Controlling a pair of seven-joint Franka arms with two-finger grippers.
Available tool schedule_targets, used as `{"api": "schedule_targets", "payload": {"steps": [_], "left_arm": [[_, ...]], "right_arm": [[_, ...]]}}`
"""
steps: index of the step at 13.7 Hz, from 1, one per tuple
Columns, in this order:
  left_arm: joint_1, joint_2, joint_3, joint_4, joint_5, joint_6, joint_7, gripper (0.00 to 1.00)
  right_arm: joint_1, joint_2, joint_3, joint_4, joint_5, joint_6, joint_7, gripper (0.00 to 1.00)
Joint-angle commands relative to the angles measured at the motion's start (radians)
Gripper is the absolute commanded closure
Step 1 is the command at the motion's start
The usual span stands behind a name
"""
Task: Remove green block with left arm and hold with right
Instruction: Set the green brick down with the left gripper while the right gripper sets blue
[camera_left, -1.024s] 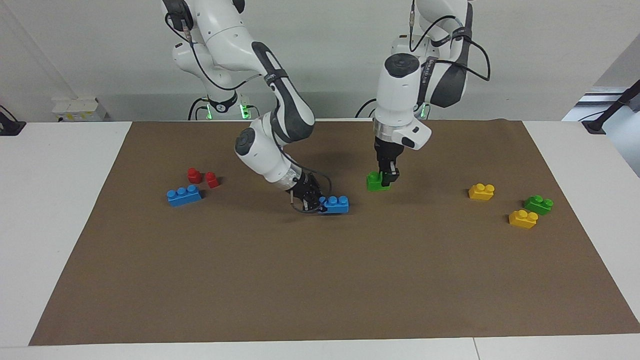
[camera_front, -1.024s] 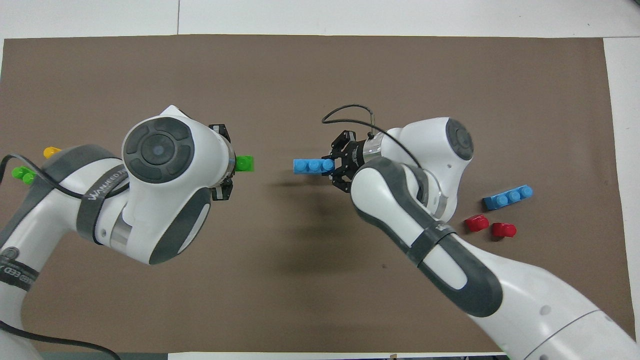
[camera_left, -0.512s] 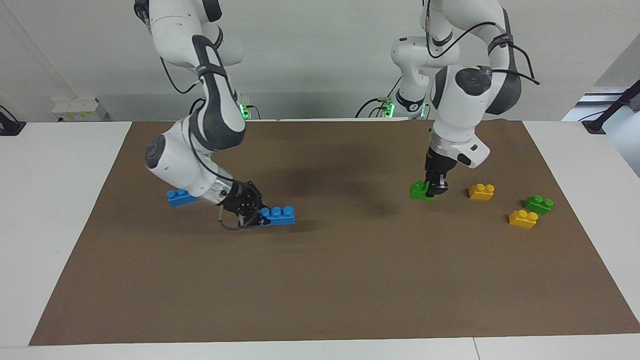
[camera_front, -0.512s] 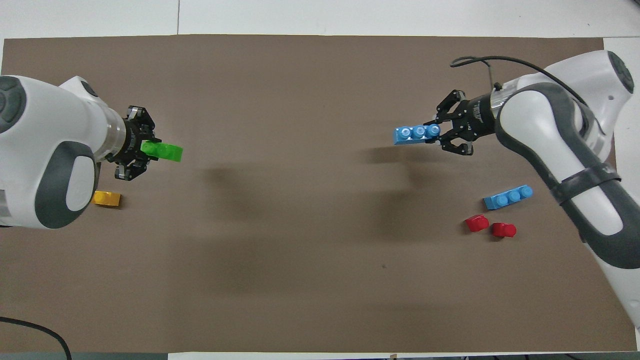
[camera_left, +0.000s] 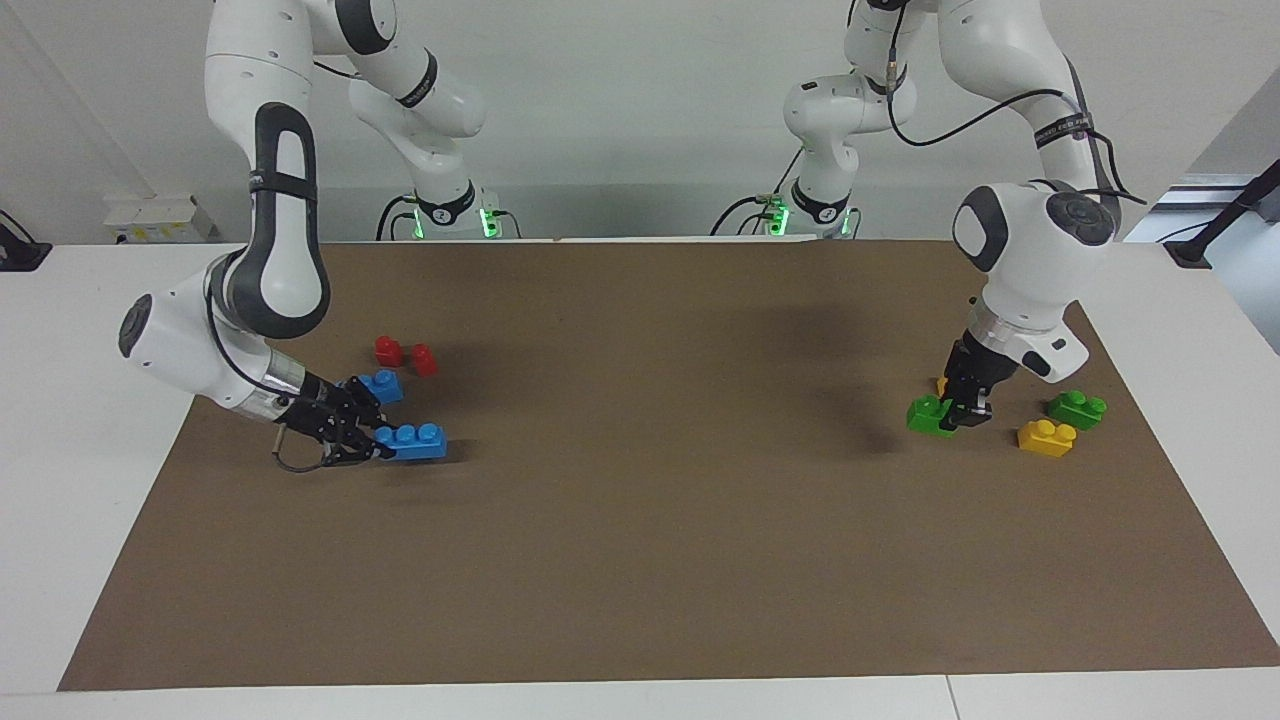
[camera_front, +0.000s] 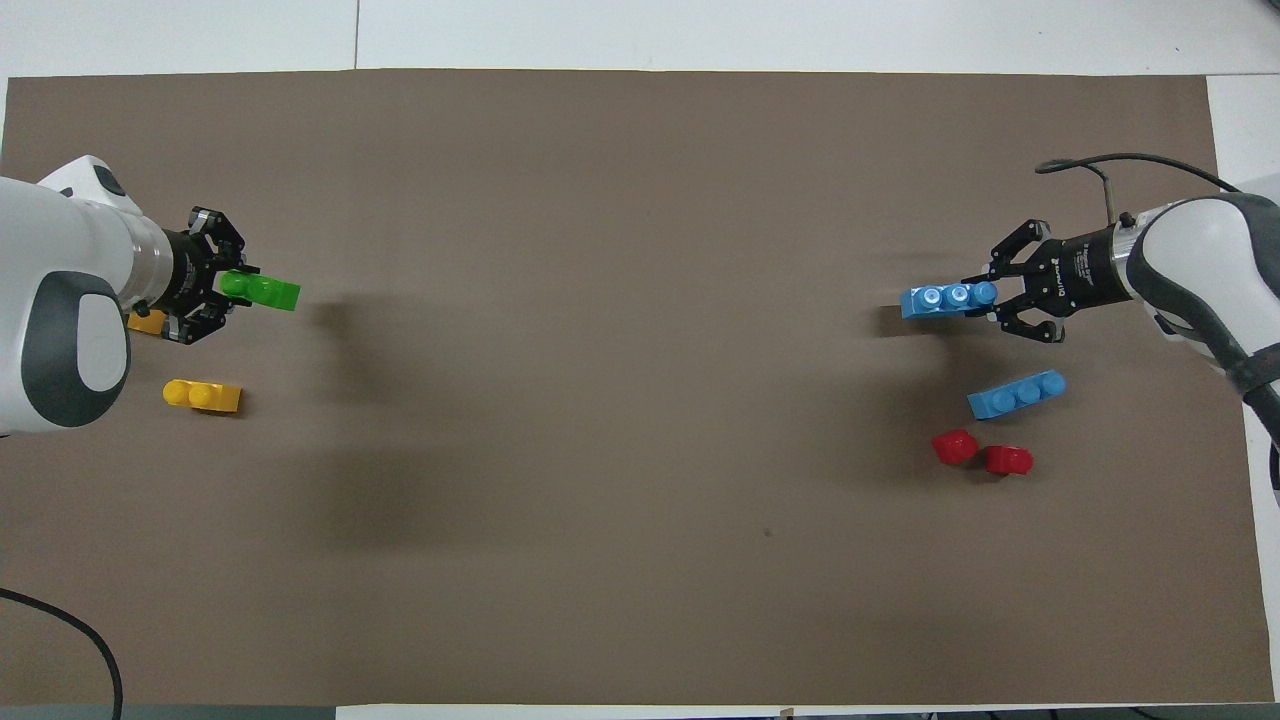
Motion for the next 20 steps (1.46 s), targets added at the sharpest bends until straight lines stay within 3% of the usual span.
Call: {"api": "schedule_targets", "payload": {"steps": [1,6,7,8,9,10,13,14,15,18,20], "left_arm": [[0.046,0.059,-0.009,-0.003,-0.019,0.092,0.083,1.0],[0.077,0.16,-0.006,0.034,0.024,0.154,0.108,1.0],[0.078,0.177,-0.006,0.049,0.047,0.154,0.106,1.0],[0.08,0.189,-0.006,0.06,0.053,0.154,0.106,1.0],[0.08,0.202,-0.006,0.066,0.053,0.156,0.105,1.0],[0.078,0.209,-0.006,0.068,0.055,0.157,0.103,1.0],[0.08,0.22,-0.006,0.065,0.072,0.176,0.106,1.0],[0.077,0.22,-0.006,0.065,0.102,0.177,0.106,0.04],[0.074,0.22,-0.006,0.066,0.113,0.176,0.106,0.0],[0.058,0.214,-0.007,0.078,0.115,0.16,0.108,0.0],[0.055,0.203,-0.013,0.106,0.124,0.119,0.118,0.0]], "right_arm": [[-0.033,-0.015,0.017,-0.068,-0.015,0.047,-0.065,1.0],[-0.029,-0.021,0.018,-0.111,0.002,0.104,-0.084,1.0],[-0.026,-0.021,0.018,-0.108,0.002,0.098,-0.082,0.86],[-0.019,-0.021,0.018,-0.102,0.002,0.096,-0.079,0.43],[-0.018,-0.022,0.02,-0.094,0.002,0.093,-0.073,0.1],[-0.018,-0.033,0.023,-0.08,0.0,0.081,-0.067,0.02],[-0.016,-0.07,0.023,-0.018,-0.018,0.018,-0.064,0.0],[0.006,-0.084,0.02,0.008,-0.027,-0.003,-0.065,0.0],[0.023,-0.111,0.02,0.025,-0.065,-0.02,-0.068,0.0],[0.074,-0.145,0.03,0.158,-0.229,-0.162,-0.091,0.0],[0.121,-0.17,0.03,0.228,-0.34,-0.261,-0.219,0.0]]}}
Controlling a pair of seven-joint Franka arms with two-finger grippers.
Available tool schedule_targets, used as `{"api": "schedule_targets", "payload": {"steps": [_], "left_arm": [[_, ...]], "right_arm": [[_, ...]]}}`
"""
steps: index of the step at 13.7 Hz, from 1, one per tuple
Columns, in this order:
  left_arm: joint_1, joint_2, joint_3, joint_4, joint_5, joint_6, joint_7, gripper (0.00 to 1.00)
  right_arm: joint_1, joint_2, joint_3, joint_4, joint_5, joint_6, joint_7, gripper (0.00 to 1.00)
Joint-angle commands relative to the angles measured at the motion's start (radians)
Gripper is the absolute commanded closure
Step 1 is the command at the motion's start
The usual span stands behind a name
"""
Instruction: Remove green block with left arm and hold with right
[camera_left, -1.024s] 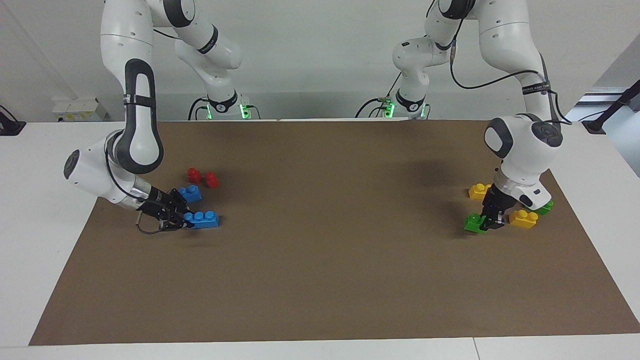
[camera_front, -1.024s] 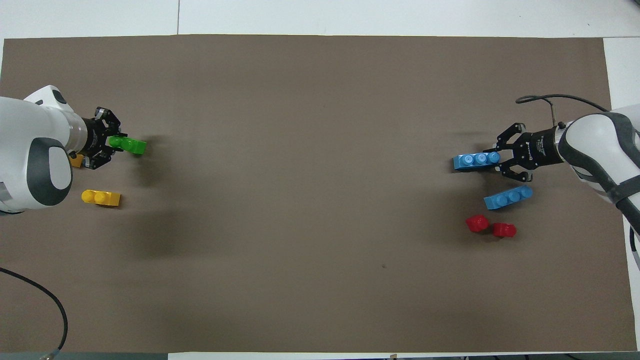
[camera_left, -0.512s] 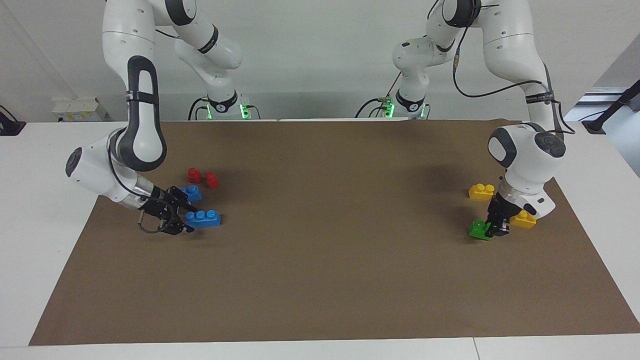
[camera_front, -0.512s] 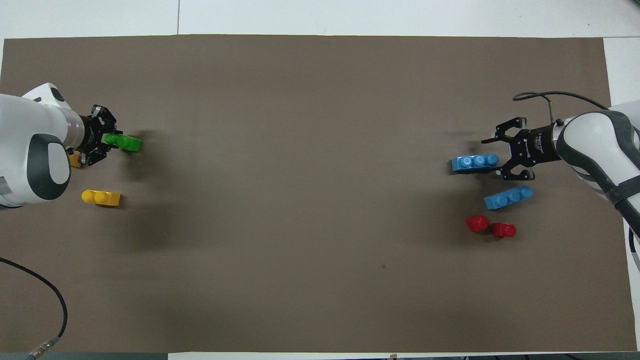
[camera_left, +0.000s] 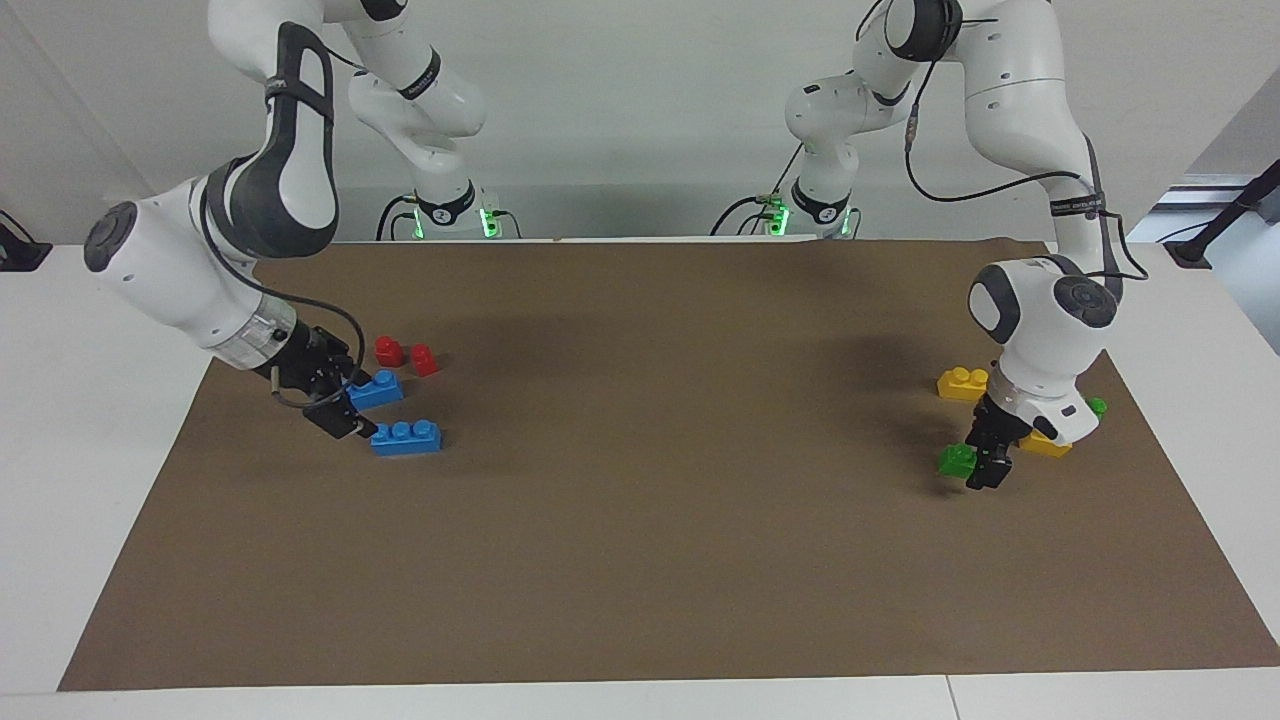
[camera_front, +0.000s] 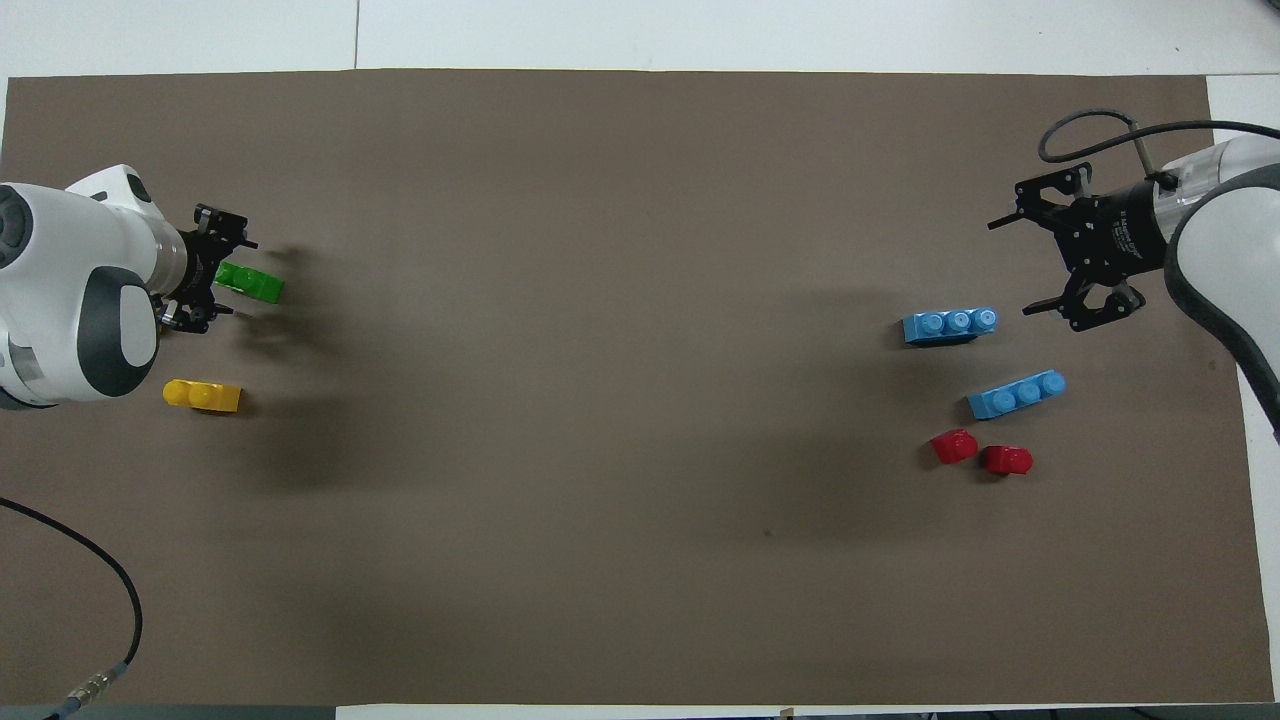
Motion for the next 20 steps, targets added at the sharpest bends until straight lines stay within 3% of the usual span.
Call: {"api": "schedule_targets", "payload": {"steps": [1,4,8,11,16,20], "left_arm": [[-0.014,-0.006,-0.006,0.065,0.024,-0.075,0.034,0.0],[-0.055,-0.043,-0.006,0.134,0.053,-0.205,0.211,0.0],[-0.095,-0.13,-0.006,0.202,0.053,-0.435,0.513,0.0],[-0.1,-0.173,-0.022,0.271,0.051,-0.583,0.688,0.0],[-0.098,-0.319,-0.022,0.266,0.008,-0.738,0.946,0.0],[-0.1,-0.412,-0.02,0.249,-0.033,-0.819,0.988,0.0]], "right_arm": [[0.052,-0.034,0.001,0.08,-0.124,-0.111,-0.183,0.0],[0.078,-0.135,0.001,0.08,-0.198,-0.208,-0.535,0.0],[0.098,-0.242,0.001,0.065,-0.236,-0.312,-0.799,0.0],[0.11,-0.249,0.001,0.059,-0.241,-0.294,-0.805,0.0],[0.098,-0.249,0.001,0.051,-0.3,-0.266,-0.905,0.0],[0.096,-0.255,0.001,0.036,-0.3,-0.263,-0.9,0.0]]}}
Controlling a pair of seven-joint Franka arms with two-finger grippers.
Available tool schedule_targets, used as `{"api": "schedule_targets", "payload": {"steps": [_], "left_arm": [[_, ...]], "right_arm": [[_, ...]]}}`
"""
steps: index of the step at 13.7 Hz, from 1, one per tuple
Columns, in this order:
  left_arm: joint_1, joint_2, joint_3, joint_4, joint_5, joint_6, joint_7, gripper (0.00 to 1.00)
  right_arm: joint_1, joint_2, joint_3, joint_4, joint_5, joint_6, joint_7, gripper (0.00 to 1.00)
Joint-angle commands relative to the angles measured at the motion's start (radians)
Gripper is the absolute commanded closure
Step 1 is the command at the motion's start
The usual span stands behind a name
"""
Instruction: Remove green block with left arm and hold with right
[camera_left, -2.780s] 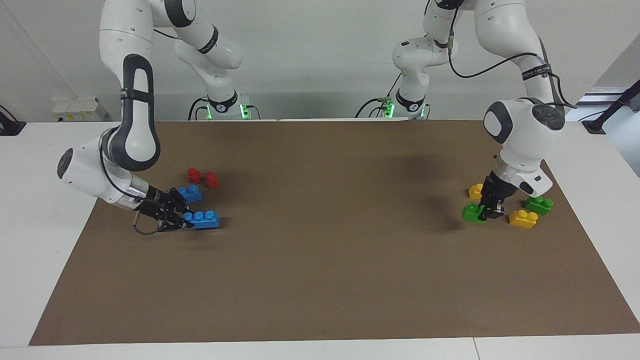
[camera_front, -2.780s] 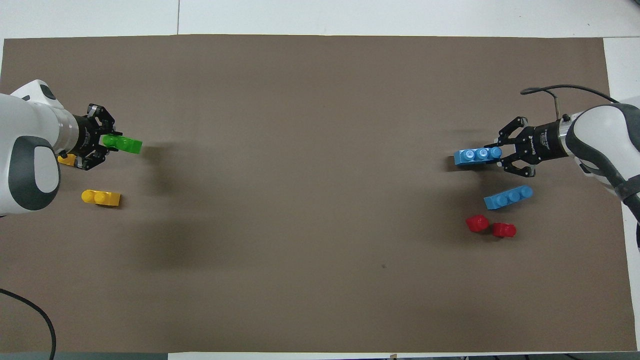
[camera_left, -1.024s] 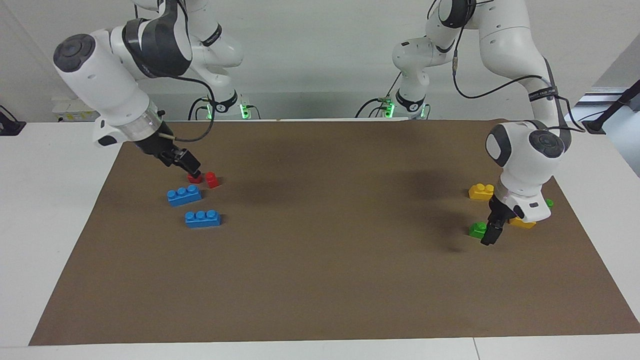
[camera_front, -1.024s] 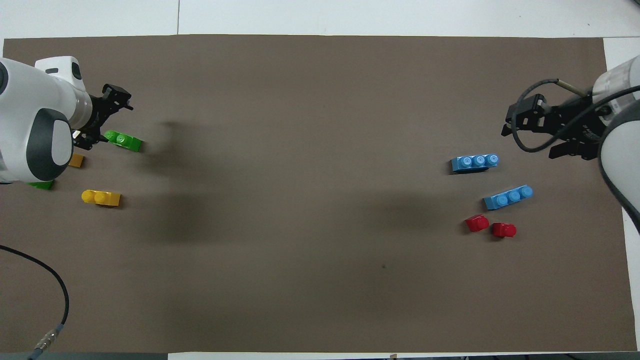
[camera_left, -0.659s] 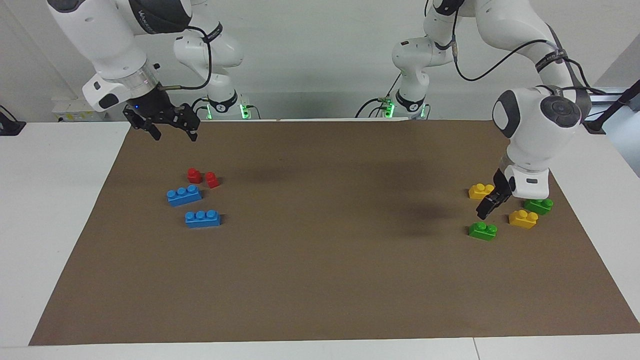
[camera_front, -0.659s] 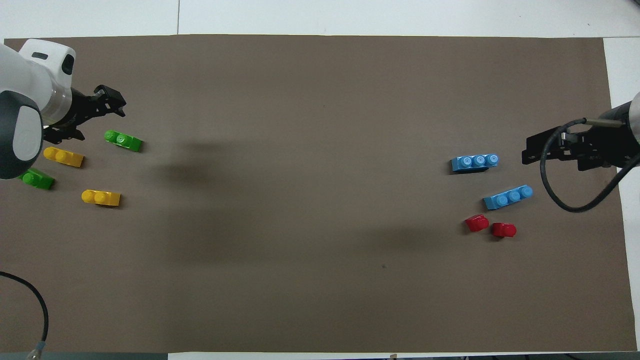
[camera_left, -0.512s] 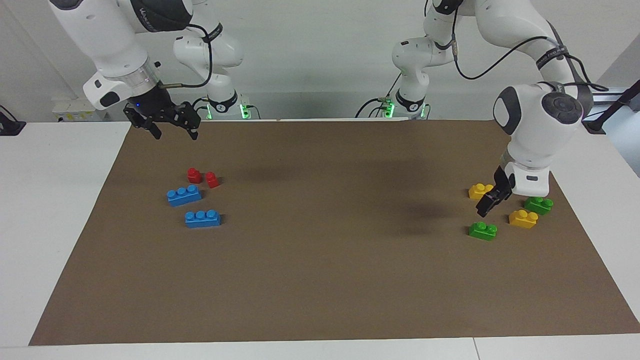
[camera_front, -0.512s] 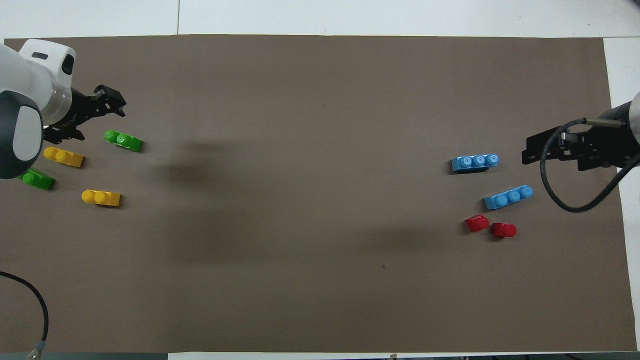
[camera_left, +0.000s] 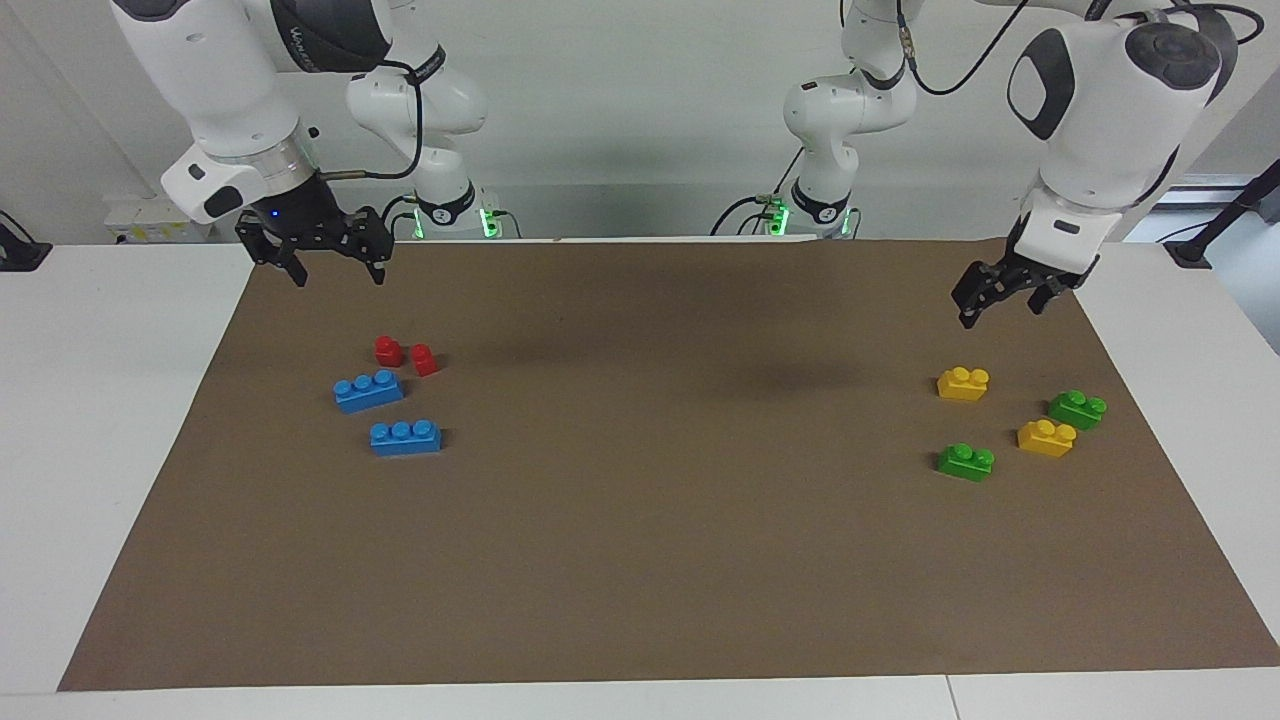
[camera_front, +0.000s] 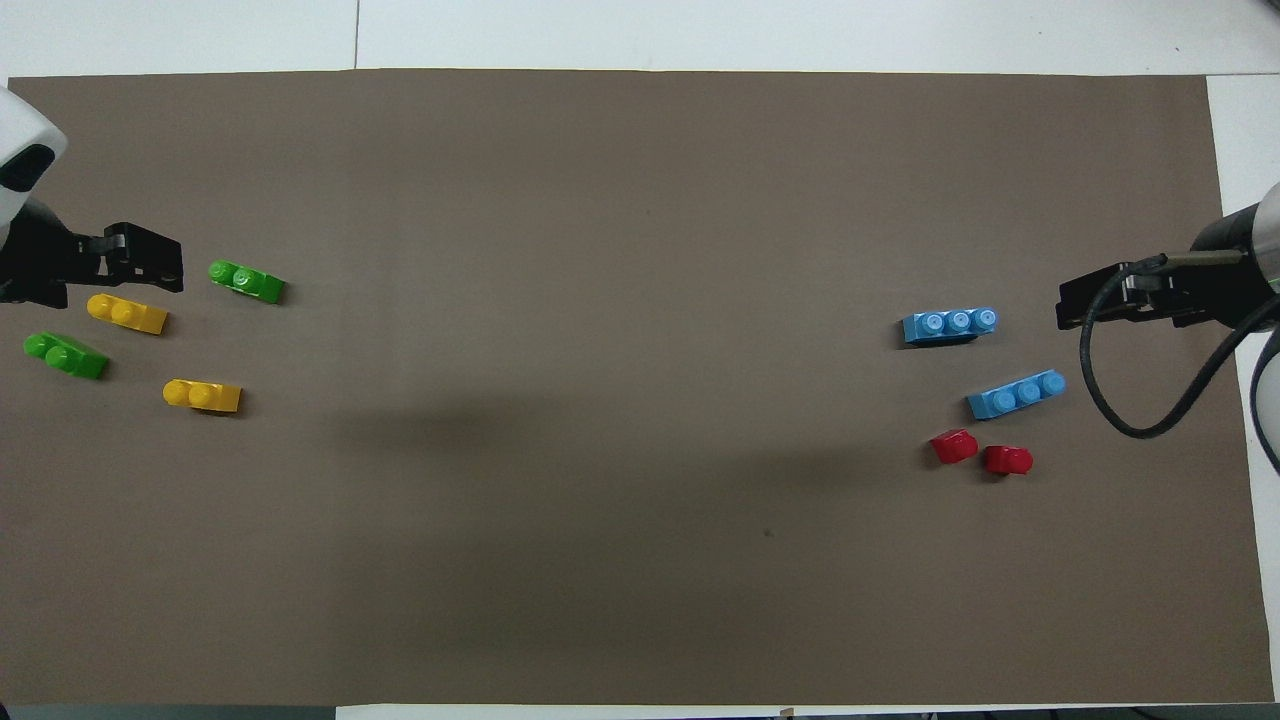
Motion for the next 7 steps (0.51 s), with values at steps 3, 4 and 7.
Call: {"api": "schedule_targets", "payload": {"steps": [3,4,7], "left_arm": [[-0.001,-0.108,0.008,-0.059,-0.053,-0.049,0.078,0.0],[-0.001,-0.118,0.008,-0.059,-0.053,-0.078,0.095,0.0],[0.008,-0.131,0.008,-0.059,-0.055,-0.095,0.148,0.0]], "right_arm": [[-0.011,-0.019,0.005,-0.036,-0.015,0.02,-0.021,0.0],[-0.012,-0.019,0.005,-0.036,-0.015,0.02,-0.023,0.0],[-0.011,-0.019,0.005,-0.036,-0.015,0.02,-0.032,0.0]]}}
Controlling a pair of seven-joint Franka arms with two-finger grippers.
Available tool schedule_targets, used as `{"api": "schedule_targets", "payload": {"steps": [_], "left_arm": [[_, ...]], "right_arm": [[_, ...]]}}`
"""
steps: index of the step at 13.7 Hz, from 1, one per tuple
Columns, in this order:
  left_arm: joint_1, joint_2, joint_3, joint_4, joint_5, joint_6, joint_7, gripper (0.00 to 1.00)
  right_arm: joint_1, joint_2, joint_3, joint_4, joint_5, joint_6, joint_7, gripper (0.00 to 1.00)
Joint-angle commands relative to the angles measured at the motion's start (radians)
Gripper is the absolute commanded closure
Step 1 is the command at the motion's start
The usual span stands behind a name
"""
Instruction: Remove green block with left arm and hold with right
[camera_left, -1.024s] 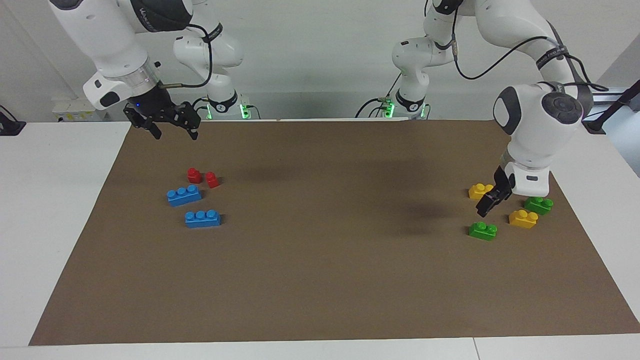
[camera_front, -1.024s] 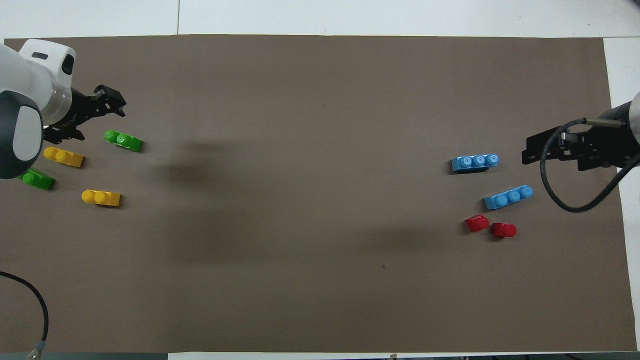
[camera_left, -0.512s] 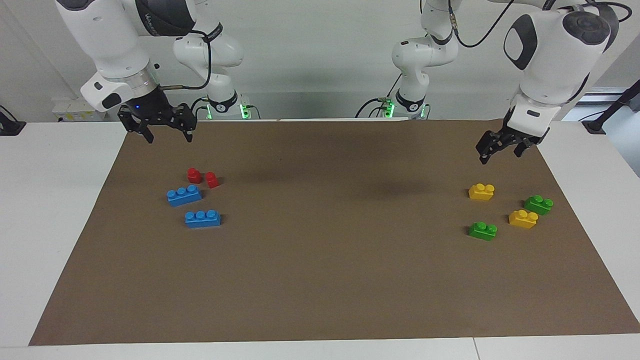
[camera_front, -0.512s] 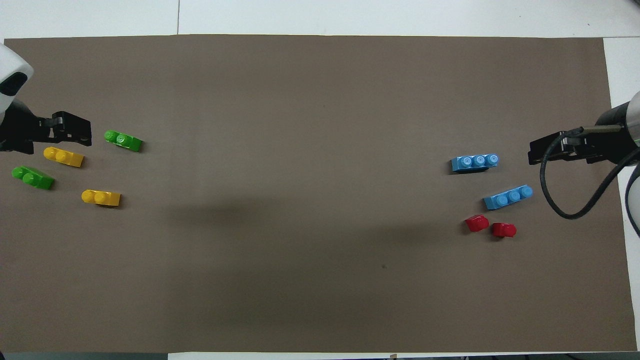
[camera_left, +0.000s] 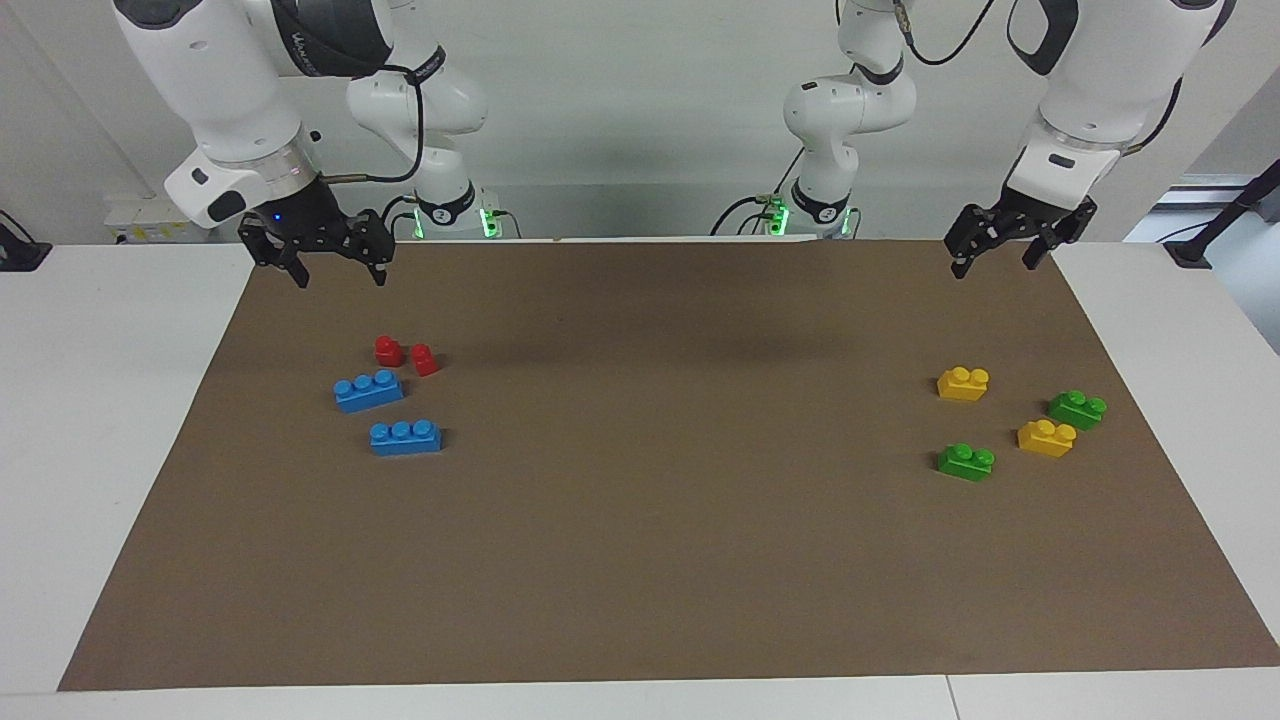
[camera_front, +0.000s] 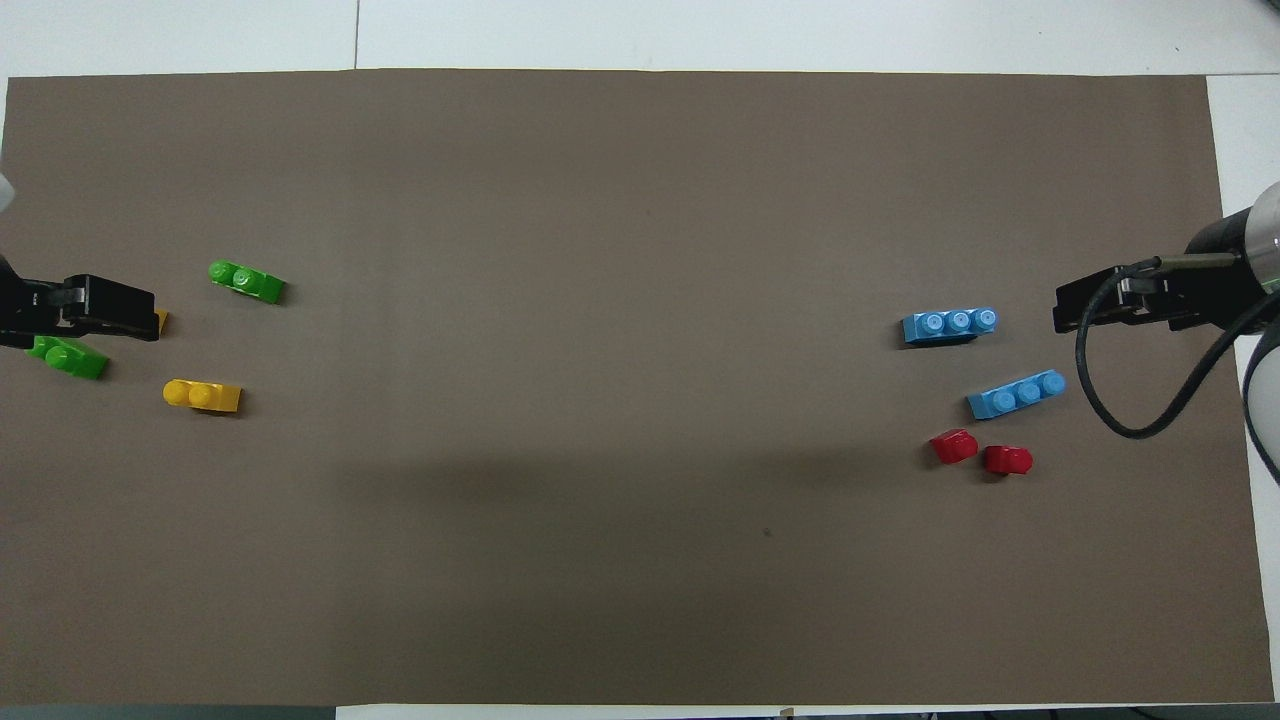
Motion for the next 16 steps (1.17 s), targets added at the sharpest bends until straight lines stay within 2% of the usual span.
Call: {"api": "schedule_targets", "payload": {"steps": [1,3,16], "left_arm": [[0.009,-0.032,0.007,-0.034,-0.027,-0.006,0.04,0.0],[0.015,-0.032,0.015,-0.035,-0.087,-0.002,0.04,0.0],[0.014,-0.033,0.015,-0.037,-0.09,-0.002,0.037,0.0]], "right_arm": [[-0.011,-0.019,0.005,-0.028,-0.018,0.02,-0.036,0.0],[-0.009,-0.019,0.005,-0.028,-0.032,0.019,-0.051,0.0],[-0.012,-0.019,0.004,-0.026,-0.033,0.011,-0.045,0.0]]}}
